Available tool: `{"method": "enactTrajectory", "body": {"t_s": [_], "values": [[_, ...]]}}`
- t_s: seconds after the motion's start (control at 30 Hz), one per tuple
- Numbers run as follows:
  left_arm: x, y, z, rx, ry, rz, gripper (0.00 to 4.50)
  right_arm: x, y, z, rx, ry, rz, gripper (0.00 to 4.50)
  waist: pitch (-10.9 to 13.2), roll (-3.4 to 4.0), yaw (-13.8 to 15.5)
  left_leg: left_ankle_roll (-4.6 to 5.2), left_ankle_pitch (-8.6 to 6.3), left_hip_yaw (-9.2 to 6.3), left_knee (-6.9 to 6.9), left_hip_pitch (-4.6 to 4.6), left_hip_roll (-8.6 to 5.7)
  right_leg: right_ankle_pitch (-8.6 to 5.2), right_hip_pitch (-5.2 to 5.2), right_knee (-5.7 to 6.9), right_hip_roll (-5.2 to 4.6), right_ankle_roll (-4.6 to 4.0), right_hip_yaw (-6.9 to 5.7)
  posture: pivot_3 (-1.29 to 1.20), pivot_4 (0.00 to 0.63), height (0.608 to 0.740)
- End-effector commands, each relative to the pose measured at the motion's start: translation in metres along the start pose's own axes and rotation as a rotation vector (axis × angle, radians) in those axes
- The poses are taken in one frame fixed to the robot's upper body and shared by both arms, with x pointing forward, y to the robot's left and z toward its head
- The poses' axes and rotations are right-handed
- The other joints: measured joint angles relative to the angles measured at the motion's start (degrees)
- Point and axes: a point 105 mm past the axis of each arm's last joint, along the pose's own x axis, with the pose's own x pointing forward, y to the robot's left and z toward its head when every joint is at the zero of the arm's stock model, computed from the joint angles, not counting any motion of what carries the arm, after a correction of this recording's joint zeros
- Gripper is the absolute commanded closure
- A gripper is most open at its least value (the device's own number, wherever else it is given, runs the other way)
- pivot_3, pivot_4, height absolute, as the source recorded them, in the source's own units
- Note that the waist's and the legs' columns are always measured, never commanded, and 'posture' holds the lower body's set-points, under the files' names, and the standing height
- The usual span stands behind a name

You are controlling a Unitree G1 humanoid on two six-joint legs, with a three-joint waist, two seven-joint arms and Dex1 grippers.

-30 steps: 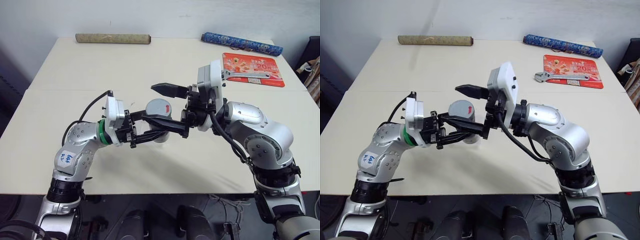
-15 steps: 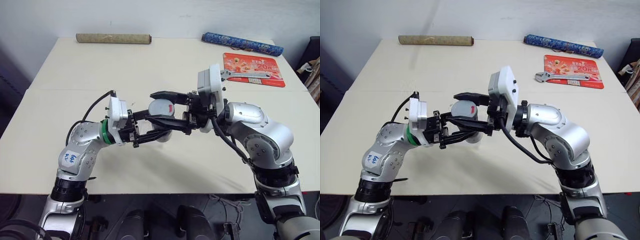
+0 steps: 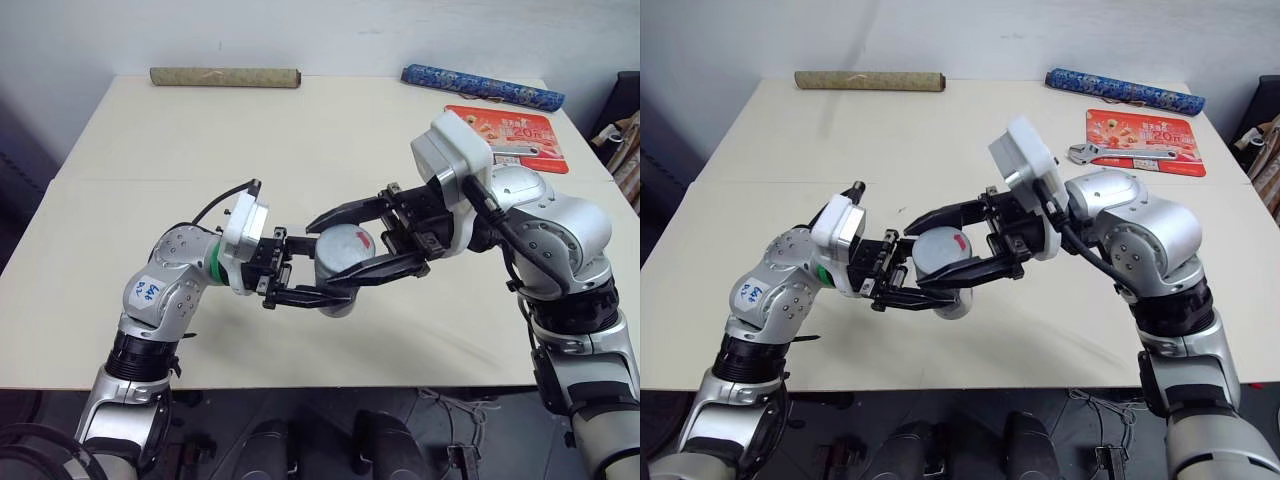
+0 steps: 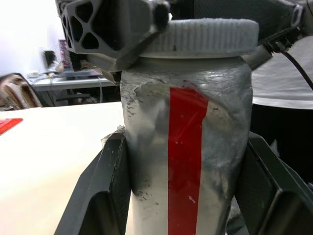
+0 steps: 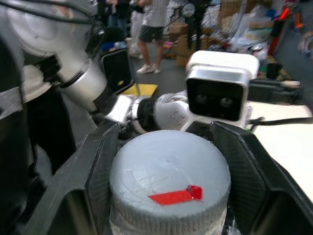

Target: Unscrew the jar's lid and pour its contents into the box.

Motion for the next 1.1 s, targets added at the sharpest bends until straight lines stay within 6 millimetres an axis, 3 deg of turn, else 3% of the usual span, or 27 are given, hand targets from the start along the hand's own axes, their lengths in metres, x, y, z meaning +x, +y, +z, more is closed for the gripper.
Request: {"method": "enactTrajectory", "body": {"t_s": [0.03, 0.07, 0.2, 0.27, 0.43, 0.63, 0.87, 1.1], "values": [[-0.005, 0.007, 0.012, 0.037, -0.07, 0.107, 2.13, -0.015, -0.01, 0.019, -0.09, -0.075, -0.15, 0.2, 0.0, 0.0, 0.1, 0.0, 0.0, -0.02, 0.01, 0.0, -0.01, 0.0, 0.02, -0.01, -0.01, 0.0, -0.02, 0.0, 0.15, 0.74], [-0.008, 0.011, 0.012, 0.041, -0.071, 0.149, 2.13, -0.017, -0.01, 0.02, -0.093, -0.083, -0.177, 0.02, 0.0, 0.0, 0.1, 0.0, 0.0, -0.02, 0.01, 0.0, -0.03, 0.0, 0.02, 0.0, -0.03, 0.0, -0.02, 0.0, 0.15, 0.74], [-0.015, 0.023, 0.008, 0.052, -0.063, 0.256, 2.13, -0.02, -0.014, 0.02, -0.098, -0.09, -0.253, 0.02, 0.0, 0.0, 0.04, 0.0, 0.0, -0.04, 0.0, 0.01, -0.03, 0.01, 0.06, -0.02, -0.02, 0.01, -0.04, 0.0, 0.15, 0.74], [-0.015, 0.03, 0.007, 0.06, -0.057, 0.295, 2.13, -0.011, -0.014, 0.015, -0.112, -0.071, -0.288, 0.02, 0.0, 0.0, 0.02, -0.01, 0.01, -0.04, 0.0, 0.01, -0.03, 0.01, 0.06, -0.01, -0.01, 0.01, -0.04, 0.0, 0.15, 0.74], [-0.006, 0.031, 0.004, 0.063, -0.045, 0.276, 2.13, 0.008, -0.025, 0.006, -0.141, -0.035, -0.369, 0.02, 0.0, 0.0, -0.1, -0.05, 0.03, 0.0, 0.0, 0.01, -0.01, 0.01, 0.03, 0.01, 0.02, 0.01, -0.01, 0.0, 0.15, 0.74], [-0.001, 0.029, 0.002, 0.072, -0.04, 0.246, 2.13, 0.014, -0.036, 0.003, -0.147, -0.016, -0.395, 0.02, 0.0, 0.0, -0.05, -0.04, 0.03, -0.01, 0.0, 0.0, -0.02, 0.01, 0.03, 0.01, 0.02, 0.01, -0.02, 0.0, 0.15, 0.74], [-0.001, 0.027, 0.0, 0.08, -0.029, 0.24, 2.13, 0.013, -0.04, 0.005, -0.13, -0.02, -0.384, 0.02, 0.0, 0.0, -0.1, -0.04, 0.03, -0.01, 0.0, 0.0, -0.02, 0.01, 0.03, 0.01, 0.02, 0.01, -0.02, 0.0, 0.15, 0.74], [-0.003, 0.025, 0.001, 0.096, -0.041, 0.245, 2.13, -0.005, -0.043, 0.001, -0.112, -0.007, -0.394, 0.02, 0.0, 0.0, -0.06, -0.03, 0.04, -0.02, 0.0, 0.0, -0.02, 0.01, 0.03, 0.01, 0.02, 0.01, -0.02, 0.0, 0.15, 0.74]]}}
